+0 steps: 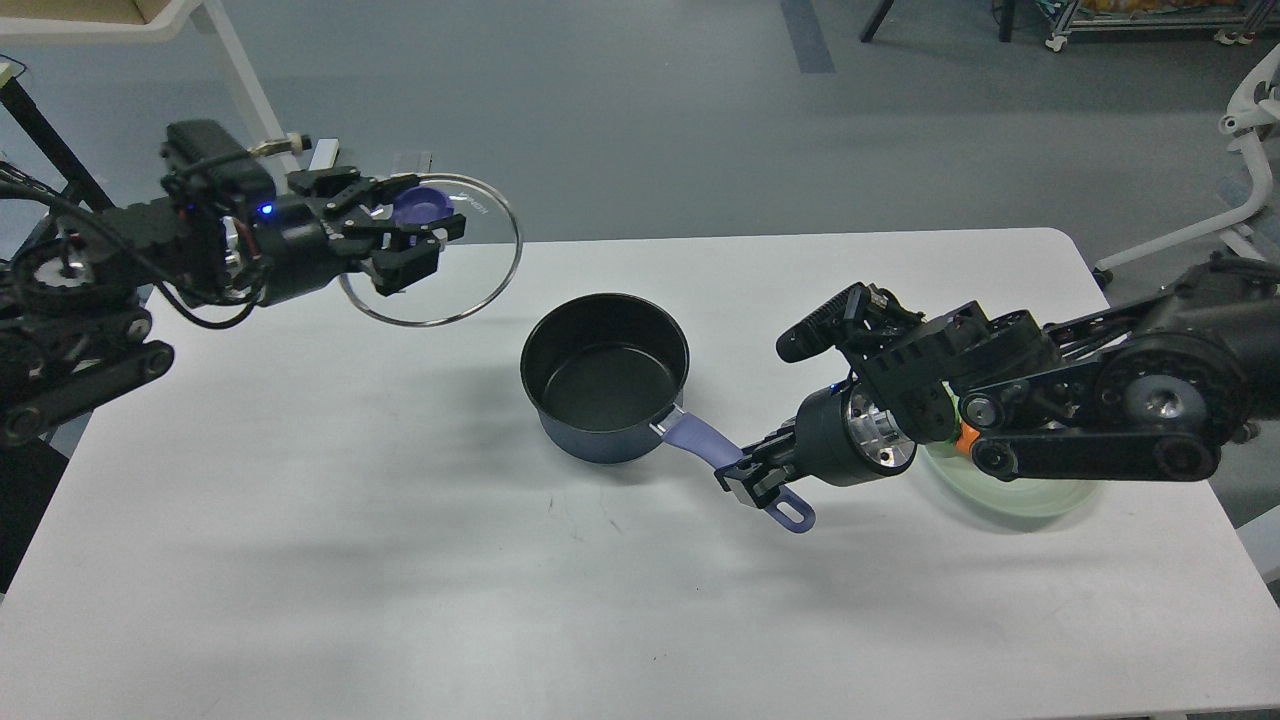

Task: Open pot lid
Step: 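Lift the glass lid off the pot with the left gripper, then lower the lid onto the table beside the pot and release it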

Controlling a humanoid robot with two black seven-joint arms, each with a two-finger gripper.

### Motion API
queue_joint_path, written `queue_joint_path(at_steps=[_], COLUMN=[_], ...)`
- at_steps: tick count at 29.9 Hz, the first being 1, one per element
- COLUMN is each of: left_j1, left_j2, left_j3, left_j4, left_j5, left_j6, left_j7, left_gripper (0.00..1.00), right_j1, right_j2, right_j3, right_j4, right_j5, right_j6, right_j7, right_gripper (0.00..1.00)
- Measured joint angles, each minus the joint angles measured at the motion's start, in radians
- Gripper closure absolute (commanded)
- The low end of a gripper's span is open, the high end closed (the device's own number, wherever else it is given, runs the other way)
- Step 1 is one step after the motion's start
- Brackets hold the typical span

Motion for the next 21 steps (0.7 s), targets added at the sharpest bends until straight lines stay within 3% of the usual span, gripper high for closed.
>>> queue_joint_path(at_steps=[4, 8, 13, 21], left_j1=[0.088, 0.209, 0.324, 0.354], left_j2=[0.105, 0.12, 0.062, -0.012], left_j3=[0.038, 0.042, 0.043, 0.043], left_j4=[-0.012, 0.03, 0.145, 0.217], left_j5=[-0.004, -0.007, -0.009, -0.06], left_j6=[0.025, 0.088, 0.179, 0.192], left_j7=[-0.042, -0.056, -0.057, -0.057], left_gripper=[0.53, 0.52, 0.51, 0.5], right_j1=[0.0, 0.0, 0.0, 0.0], right_j2=[-0.001, 0.0, 0.003, -0.008], right_j3=[0.001, 0.001, 0.001, -0.001], right_j4=[0.0, 0.0, 0.0, 0.0], right_j5=[0.0, 0.0, 0.0, 0.0], right_j6=[0.0, 0.0, 0.0, 0.002], right_j7=[0.0, 0.0, 0.0, 0.0], right_gripper=[0.79, 0.79, 0.79, 0.79])
